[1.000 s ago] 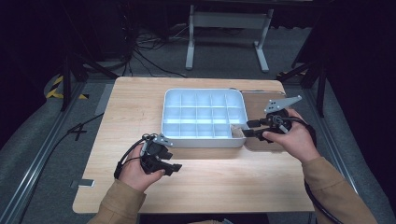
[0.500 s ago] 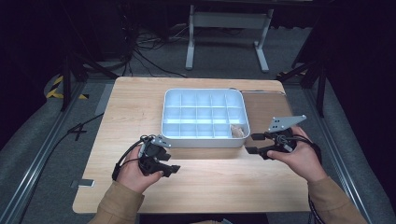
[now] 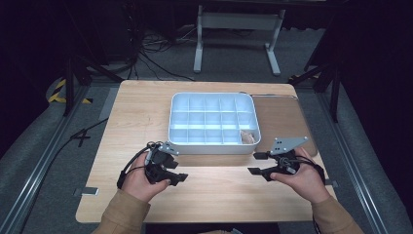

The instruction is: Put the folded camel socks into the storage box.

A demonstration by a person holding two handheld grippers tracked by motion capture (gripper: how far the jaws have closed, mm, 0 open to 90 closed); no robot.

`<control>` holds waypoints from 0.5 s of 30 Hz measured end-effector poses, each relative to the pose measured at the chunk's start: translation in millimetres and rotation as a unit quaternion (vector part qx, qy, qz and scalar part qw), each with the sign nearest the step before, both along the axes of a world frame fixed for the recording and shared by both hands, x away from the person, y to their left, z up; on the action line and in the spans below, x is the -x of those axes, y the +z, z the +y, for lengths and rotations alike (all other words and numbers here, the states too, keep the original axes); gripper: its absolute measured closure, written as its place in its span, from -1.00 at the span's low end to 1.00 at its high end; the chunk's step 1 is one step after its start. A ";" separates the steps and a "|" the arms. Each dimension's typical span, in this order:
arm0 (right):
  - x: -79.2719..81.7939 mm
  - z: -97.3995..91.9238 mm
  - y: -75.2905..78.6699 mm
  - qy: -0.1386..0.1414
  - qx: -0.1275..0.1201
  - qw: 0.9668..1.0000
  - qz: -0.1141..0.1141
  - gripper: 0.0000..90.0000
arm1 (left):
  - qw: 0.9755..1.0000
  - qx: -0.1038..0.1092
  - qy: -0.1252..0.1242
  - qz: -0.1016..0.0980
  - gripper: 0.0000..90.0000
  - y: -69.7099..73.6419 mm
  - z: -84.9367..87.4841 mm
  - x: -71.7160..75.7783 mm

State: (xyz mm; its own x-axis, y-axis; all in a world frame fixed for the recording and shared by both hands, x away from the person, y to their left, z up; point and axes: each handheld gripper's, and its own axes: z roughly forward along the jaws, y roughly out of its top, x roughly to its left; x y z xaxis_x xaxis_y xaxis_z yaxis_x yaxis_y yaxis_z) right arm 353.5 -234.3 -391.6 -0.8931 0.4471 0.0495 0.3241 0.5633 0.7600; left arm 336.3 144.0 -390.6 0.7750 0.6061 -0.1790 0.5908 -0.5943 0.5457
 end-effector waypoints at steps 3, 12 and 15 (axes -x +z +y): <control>0.5 0.7 -13.4 -0.001 -0.001 1.000 0.002 -0.01 | 1.000 0.001 -0.004 0.000 -0.05 -1.8 -1.7 0.5; 3.6 2.9 -48.1 0.007 -0.001 1.000 0.013 0.00 | 1.000 -0.019 -0.019 0.007 -0.06 -11.5 -6.3 -0.6; 5.5 4.5 -59.1 0.013 0.003 1.000 0.015 -0.01 | 0.999 -0.021 -0.028 0.011 -0.07 -17.7 -7.4 -1.2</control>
State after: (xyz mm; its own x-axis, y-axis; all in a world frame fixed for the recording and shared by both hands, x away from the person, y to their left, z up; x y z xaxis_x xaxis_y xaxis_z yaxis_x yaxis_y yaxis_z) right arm 348.0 -229.8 -450.7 -0.9022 0.4250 0.0740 0.3328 0.5765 0.7463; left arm 337.5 136.5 -408.3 0.8036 0.5695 -0.1727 0.5682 -0.6481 0.5070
